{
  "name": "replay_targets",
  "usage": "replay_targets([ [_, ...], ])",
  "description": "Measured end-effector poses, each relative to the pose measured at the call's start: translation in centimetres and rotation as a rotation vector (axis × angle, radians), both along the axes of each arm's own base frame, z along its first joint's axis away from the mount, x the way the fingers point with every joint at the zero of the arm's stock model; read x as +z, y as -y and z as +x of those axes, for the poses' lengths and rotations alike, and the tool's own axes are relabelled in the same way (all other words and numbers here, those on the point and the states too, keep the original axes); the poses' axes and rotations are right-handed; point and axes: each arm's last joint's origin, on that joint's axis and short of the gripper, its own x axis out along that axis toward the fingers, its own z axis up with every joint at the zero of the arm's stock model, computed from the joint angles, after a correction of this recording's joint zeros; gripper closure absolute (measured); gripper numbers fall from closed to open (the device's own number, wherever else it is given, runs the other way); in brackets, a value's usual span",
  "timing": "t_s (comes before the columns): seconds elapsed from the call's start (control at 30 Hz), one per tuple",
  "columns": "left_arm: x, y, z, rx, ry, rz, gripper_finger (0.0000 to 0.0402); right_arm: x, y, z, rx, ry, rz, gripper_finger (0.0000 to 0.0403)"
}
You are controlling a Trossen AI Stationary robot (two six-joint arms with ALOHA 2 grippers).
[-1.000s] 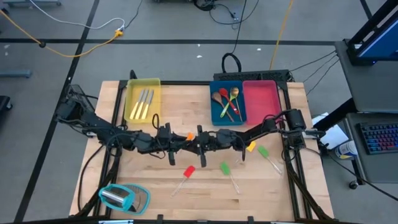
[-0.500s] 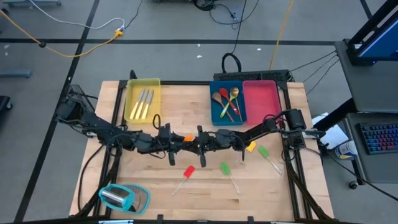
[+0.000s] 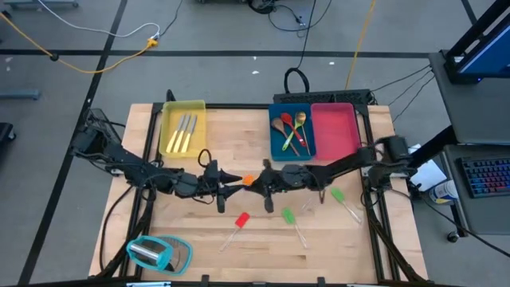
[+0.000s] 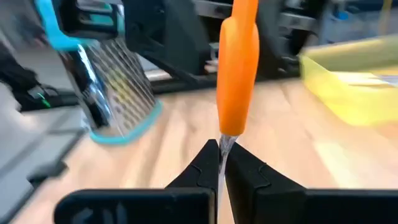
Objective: Pick & Place Kitchen Items
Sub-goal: Put the orange spatula into the pink bin
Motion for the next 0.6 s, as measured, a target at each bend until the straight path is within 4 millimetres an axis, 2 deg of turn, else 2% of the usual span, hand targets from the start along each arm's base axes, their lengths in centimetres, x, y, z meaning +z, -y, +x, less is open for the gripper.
replay_targets([
  [0.3, -0.4, -0.1, 0.0, 0.005, -0.037, -0.01, 0.0263, 3.1, 1.6, -7.9, -0.231, -0.128, -0.126, 0.0399],
  [0.47, -0.5, -0.1, -0.1, 0.002, -0.044, -0.008, 0.026, 3.2, 3.4, -12.5, -0.503, -0.182, -0.21, 0.0398],
  [0.6, -0.5, -0.1, -0.1, 0.002, -0.043, -0.008, 0.0257, 2.6, 5.0, -15.7, -0.705, -0.186, -0.195, 0.0396],
])
